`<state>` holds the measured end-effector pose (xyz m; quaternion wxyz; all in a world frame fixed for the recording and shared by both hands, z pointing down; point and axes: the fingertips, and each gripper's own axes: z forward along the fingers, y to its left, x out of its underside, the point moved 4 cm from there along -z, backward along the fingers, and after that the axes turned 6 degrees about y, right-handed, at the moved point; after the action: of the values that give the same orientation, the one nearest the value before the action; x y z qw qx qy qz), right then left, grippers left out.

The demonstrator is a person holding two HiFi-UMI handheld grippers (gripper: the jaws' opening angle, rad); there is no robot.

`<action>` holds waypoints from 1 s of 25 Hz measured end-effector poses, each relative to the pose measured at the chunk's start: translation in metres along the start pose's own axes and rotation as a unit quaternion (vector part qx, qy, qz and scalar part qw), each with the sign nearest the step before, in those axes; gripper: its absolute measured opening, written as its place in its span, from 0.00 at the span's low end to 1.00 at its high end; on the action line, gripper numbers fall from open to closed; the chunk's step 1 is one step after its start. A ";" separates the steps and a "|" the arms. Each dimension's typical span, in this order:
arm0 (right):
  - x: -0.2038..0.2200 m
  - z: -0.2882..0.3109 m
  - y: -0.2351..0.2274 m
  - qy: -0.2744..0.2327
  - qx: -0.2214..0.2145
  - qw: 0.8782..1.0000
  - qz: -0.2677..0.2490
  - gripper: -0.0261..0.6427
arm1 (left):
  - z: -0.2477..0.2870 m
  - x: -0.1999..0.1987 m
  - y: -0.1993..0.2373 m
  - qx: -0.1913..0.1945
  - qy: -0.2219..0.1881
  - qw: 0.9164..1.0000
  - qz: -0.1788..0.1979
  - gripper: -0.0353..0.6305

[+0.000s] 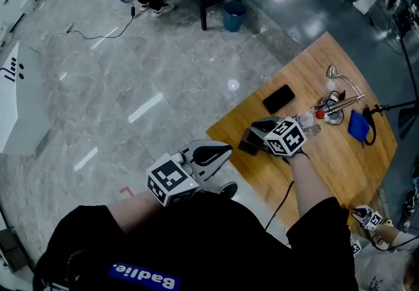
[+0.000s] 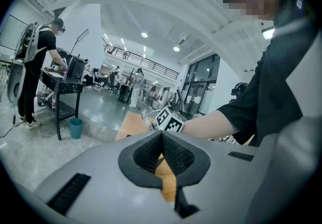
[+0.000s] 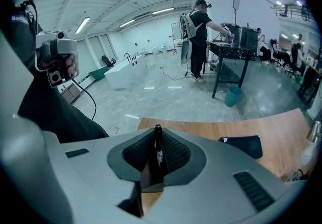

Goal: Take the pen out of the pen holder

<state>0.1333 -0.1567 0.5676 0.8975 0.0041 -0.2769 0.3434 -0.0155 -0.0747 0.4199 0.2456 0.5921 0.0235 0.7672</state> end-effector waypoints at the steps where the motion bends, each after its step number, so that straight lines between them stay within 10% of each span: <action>1: -0.001 -0.003 0.001 -0.005 0.001 1.000 -0.002 0.11 | 0.001 0.000 -0.001 0.001 0.000 1.000 0.001 0.05; 25: -0.016 -0.085 0.025 -0.106 0.044 0.993 0.017 0.11 | 0.011 -0.013 -0.016 0.027 -0.006 0.999 0.023 0.05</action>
<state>0.1497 -0.1305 0.4825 0.8559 0.0754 -0.3554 0.3681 0.0029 -0.0684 0.4063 0.2123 0.6034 0.0288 0.7681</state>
